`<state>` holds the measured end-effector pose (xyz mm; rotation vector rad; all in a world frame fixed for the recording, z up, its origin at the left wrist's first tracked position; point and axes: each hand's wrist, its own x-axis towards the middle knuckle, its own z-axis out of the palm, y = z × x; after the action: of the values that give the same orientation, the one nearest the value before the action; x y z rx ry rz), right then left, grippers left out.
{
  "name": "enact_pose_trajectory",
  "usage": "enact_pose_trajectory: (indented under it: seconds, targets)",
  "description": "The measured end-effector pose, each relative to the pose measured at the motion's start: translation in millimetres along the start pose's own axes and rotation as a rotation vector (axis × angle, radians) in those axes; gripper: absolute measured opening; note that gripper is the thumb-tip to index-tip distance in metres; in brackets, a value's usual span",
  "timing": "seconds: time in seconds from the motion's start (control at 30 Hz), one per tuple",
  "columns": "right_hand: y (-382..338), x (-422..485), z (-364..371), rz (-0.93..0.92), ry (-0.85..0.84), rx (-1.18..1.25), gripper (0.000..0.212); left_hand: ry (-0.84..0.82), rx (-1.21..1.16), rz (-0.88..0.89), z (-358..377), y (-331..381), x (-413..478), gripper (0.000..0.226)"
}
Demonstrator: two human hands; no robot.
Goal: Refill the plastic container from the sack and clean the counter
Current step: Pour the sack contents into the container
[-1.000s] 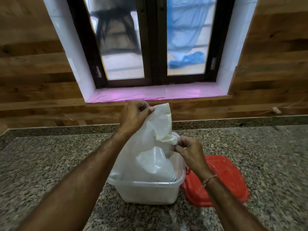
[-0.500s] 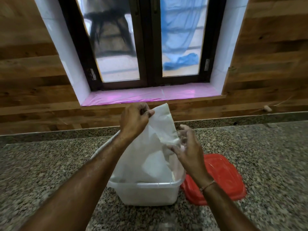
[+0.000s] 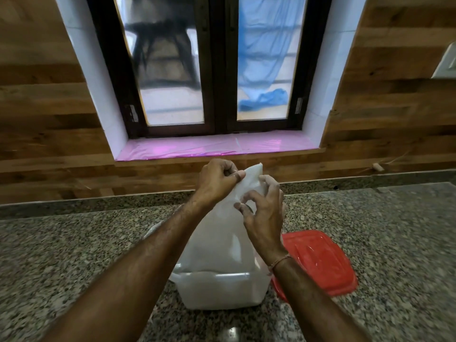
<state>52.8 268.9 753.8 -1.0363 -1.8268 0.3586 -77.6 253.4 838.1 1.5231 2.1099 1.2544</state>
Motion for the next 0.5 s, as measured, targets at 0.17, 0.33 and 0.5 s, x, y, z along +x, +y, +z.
enact_pose_trajectory:
  seconds: [0.17,0.33,0.5]
  targets:
    - [-0.5,3.9,-6.8,0.035,-0.045,0.02,0.022,0.092,0.191,0.145,3.2,-2.5,-4.3,0.024]
    - [4.2,12.7,-15.1,0.299,0.014,0.305,0.024,-0.139,0.244,0.145,-25.4,-33.0,-15.4,0.047]
    - [0.7,5.2,-6.0,0.439,0.101,0.368,0.015,-0.26,0.21,0.025,-65.1,-86.6,-42.9,0.045]
